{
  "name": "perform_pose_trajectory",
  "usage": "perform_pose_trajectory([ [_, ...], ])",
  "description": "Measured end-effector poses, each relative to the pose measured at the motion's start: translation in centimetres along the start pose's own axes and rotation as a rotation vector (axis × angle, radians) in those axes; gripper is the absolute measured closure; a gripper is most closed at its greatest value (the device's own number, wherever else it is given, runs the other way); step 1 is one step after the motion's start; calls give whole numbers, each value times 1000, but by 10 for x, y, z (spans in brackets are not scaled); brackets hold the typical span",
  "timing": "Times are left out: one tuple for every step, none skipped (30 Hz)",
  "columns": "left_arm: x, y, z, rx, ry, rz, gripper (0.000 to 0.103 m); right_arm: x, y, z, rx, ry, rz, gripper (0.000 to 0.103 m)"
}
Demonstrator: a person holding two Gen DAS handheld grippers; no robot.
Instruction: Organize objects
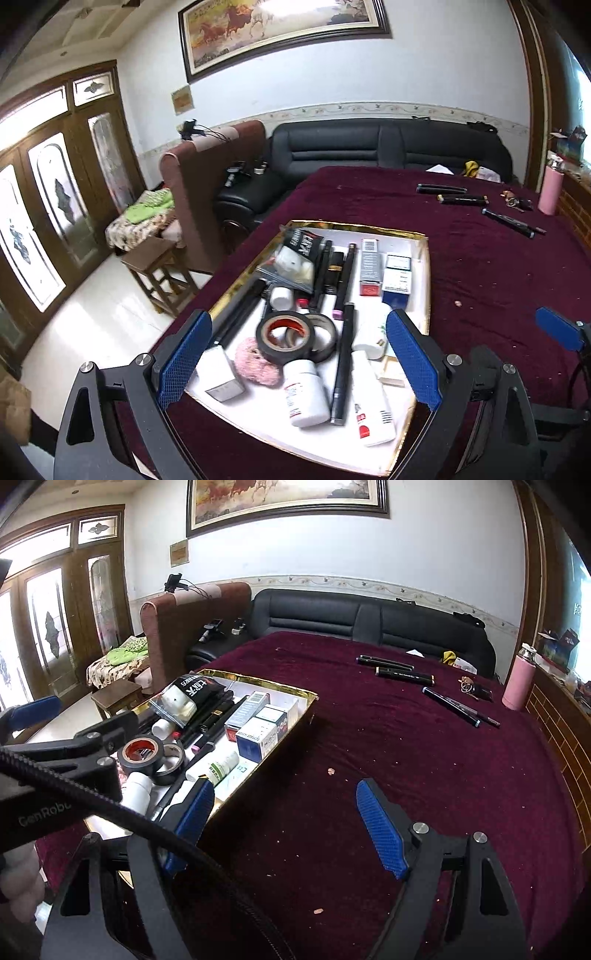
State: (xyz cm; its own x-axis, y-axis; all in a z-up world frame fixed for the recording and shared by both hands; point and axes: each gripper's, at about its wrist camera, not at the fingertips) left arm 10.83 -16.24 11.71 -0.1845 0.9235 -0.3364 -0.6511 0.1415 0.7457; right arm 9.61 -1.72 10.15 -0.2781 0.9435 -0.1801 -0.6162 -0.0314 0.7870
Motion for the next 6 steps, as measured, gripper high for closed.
perform_pose_trajectory([
  [-3, 0, 1, 0, 5, 4, 10, 0, 0, -1, -2, 2, 2, 23],
  [-4, 1, 2, 2, 7, 5, 10, -1, 0, -1, -5, 7, 4, 23],
  [-5, 2, 3, 3, 23, 4, 10, -2, -1, -2, -8, 9, 7, 23],
  [-6, 2, 3, 2, 38, 4, 10, -3, -2, -2, -10, 11, 11, 23],
  [-8, 3, 4, 1, 46, 9, 10, -5, -2, -2, -11, 14, 16, 23],
  [-9, 3, 4, 0, 40, 13, 10, -5, -2, -2, -11, 14, 16, 23],
])
Point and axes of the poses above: each gripper's, at about its wrist camera, not at the fingertips, and z roughly against the way its jaws point, x to its right, y to its top, and after that the axes turned 13 degrees about -z, right-handed
